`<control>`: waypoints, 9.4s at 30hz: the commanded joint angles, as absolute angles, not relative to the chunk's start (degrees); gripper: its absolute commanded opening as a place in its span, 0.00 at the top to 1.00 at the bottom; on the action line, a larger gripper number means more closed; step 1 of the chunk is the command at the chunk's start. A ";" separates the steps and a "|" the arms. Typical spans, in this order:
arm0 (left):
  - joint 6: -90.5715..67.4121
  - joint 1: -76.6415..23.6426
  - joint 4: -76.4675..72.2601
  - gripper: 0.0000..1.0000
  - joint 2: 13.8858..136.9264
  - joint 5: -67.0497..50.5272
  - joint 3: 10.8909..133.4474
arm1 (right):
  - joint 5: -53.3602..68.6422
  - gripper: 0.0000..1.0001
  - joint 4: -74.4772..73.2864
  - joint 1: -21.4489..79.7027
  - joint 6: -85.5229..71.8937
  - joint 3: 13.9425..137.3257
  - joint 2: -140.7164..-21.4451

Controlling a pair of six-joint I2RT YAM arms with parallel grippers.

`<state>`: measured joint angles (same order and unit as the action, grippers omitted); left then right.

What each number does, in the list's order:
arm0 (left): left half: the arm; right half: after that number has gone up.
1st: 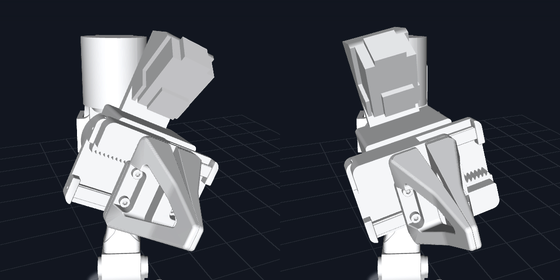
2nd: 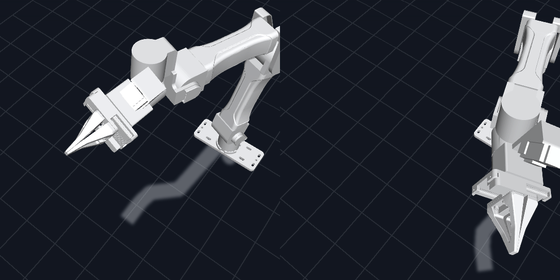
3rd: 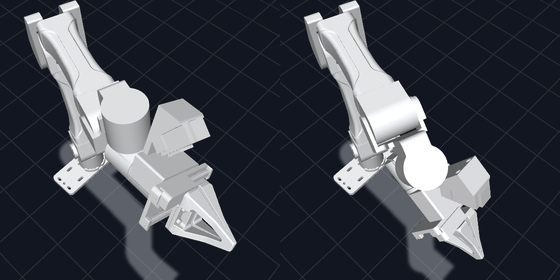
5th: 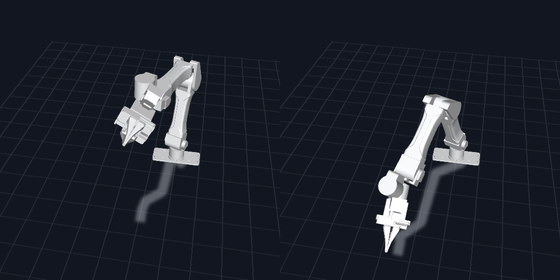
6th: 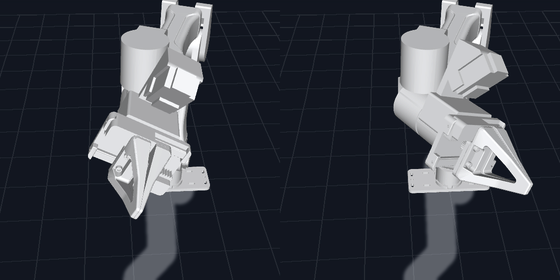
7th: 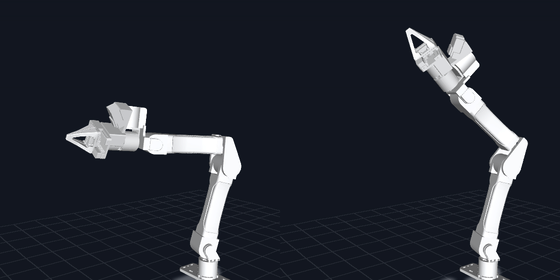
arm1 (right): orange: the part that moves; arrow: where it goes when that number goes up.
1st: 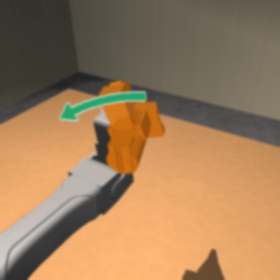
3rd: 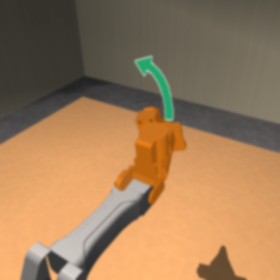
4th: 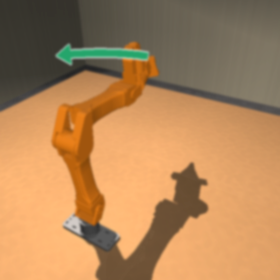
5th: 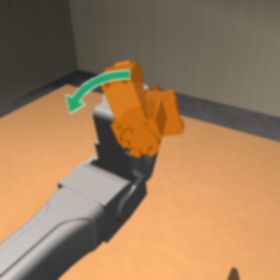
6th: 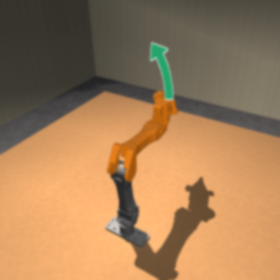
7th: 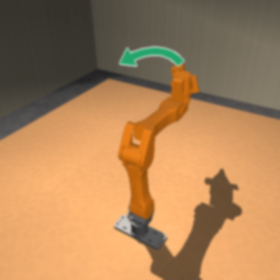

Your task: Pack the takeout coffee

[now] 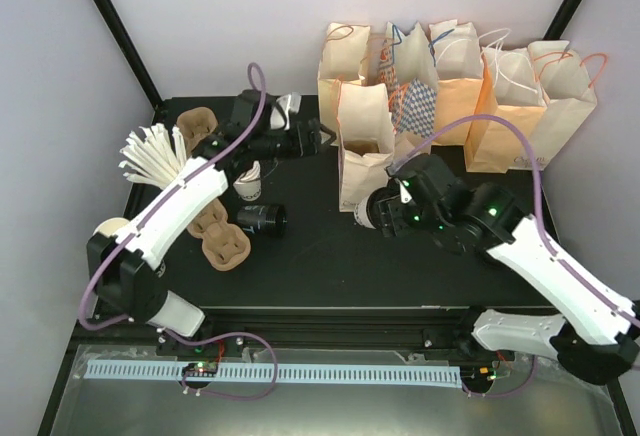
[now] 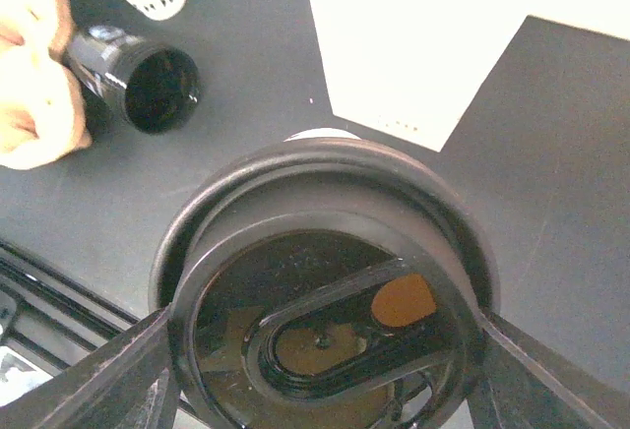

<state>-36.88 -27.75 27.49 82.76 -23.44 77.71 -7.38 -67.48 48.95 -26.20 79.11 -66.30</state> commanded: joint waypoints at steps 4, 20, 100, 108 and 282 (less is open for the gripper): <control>-36.86 -30.28 34.02 0.04 95.43 -17.36 96.93 | -12.89 0.28 -66.51 49.23 -24.52 82.87 -59.62; -32.50 -33.08 54.64 0.36 113.51 -6.06 119.48 | -23.19 0.31 -65.13 49.26 -21.41 95.19 -59.44; -8.35 -34.45 58.87 0.90 91.20 -38.32 98.94 | -6.15 0.39 -80.06 49.32 -14.30 101.08 -74.94; -7.86 -36.82 56.94 0.91 89.28 -34.48 99.07 | -6.17 0.40 -81.70 49.42 -16.75 105.86 -81.70; -43.09 -36.16 11.89 0.48 136.98 -71.79 102.37 | -19.64 0.41 -38.86 39.21 -28.52 55.35 -82.27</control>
